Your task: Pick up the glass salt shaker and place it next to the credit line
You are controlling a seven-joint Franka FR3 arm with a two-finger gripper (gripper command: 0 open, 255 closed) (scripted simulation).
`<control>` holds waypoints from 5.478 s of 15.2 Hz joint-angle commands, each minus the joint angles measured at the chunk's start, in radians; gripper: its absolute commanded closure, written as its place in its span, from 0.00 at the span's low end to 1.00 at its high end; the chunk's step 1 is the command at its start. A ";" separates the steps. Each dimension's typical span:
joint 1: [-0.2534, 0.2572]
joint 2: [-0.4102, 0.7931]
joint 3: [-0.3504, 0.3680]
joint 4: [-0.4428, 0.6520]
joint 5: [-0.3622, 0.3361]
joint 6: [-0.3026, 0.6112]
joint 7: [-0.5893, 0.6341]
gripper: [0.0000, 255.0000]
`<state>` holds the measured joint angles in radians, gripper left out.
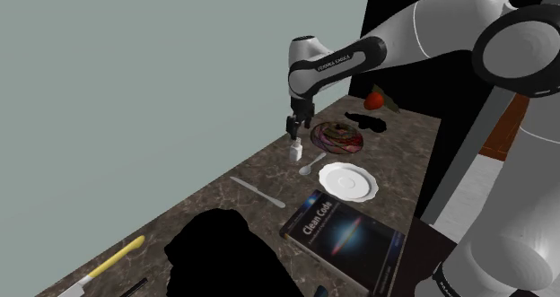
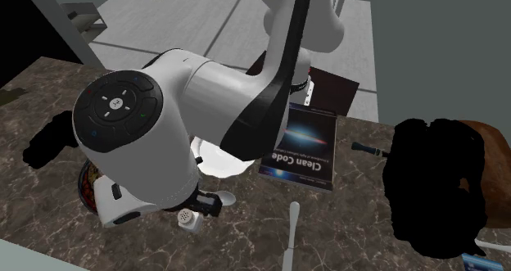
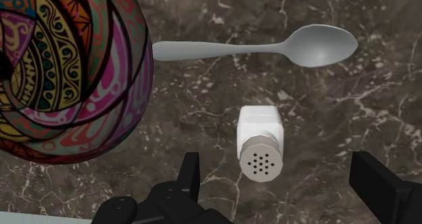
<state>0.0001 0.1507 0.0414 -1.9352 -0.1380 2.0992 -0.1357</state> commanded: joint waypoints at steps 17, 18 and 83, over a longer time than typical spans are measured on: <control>-0.003 0.081 -0.005 -0.012 -0.014 0.096 0.006 1.00; -0.003 0.081 -0.005 -0.012 -0.014 0.096 0.006 1.00; 0.318 -0.044 0.281 0.261 -0.004 -0.373 0.551 1.00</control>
<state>0.3042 0.0938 0.3110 -1.6916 -0.1385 1.7343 0.3888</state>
